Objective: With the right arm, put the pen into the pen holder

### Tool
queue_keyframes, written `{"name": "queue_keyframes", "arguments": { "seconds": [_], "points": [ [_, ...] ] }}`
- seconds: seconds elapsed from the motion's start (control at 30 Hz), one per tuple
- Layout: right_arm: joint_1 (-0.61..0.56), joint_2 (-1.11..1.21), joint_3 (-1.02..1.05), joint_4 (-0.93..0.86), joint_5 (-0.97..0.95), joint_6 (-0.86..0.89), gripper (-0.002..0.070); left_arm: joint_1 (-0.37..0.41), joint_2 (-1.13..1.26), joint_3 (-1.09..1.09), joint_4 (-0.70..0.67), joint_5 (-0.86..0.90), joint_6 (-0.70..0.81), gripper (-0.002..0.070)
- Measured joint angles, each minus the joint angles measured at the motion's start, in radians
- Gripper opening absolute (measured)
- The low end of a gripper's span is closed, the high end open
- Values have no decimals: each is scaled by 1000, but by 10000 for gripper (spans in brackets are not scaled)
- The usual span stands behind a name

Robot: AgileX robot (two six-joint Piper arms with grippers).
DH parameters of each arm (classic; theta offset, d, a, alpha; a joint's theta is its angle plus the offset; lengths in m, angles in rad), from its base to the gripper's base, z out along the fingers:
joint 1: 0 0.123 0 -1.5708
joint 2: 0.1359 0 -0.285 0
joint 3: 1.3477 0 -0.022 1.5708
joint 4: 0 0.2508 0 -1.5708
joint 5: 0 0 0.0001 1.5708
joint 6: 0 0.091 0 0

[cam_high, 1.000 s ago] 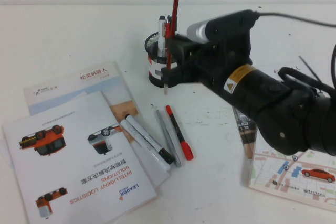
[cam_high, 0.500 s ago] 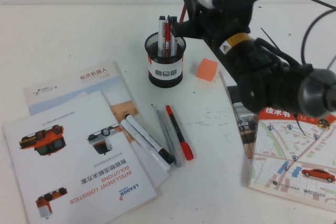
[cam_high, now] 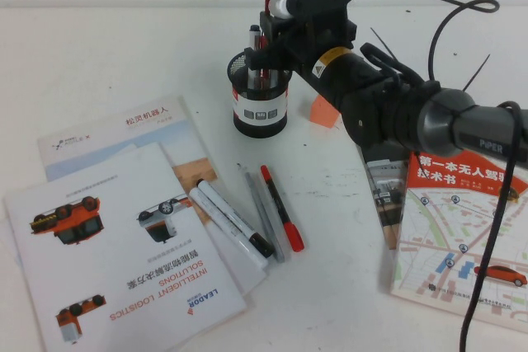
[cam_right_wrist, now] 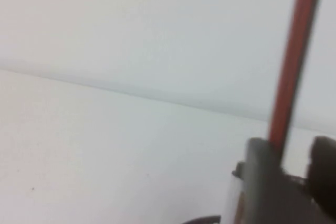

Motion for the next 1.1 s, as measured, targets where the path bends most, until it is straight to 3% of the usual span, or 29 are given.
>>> {"name": "queue_keyframes", "arguments": {
  "seconds": [0.13,0.2,0.27,0.37,0.5,0.83,1.1],
  "points": [
    [0,-2,0,0,31,0,309,0,0,0,0,0,0,-3],
    [0,-15,0,4,79,14,332,0,0,0,0,0,0,-3],
    [0,-47,0,27,148,42,299,0,0,0,0,0,0,-3],
    [0,-127,3,54,255,60,111,0,0,0,0,0,0,-3],
    [0,-264,91,56,270,68,6,0,0,0,0,0,0,-2],
    [2,-765,596,30,125,71,-18,0,0,0,0,0,0,-3],
    [10,-1126,799,13,283,71,-19,0,0,0,0,0,0,-3]
  ]
}}
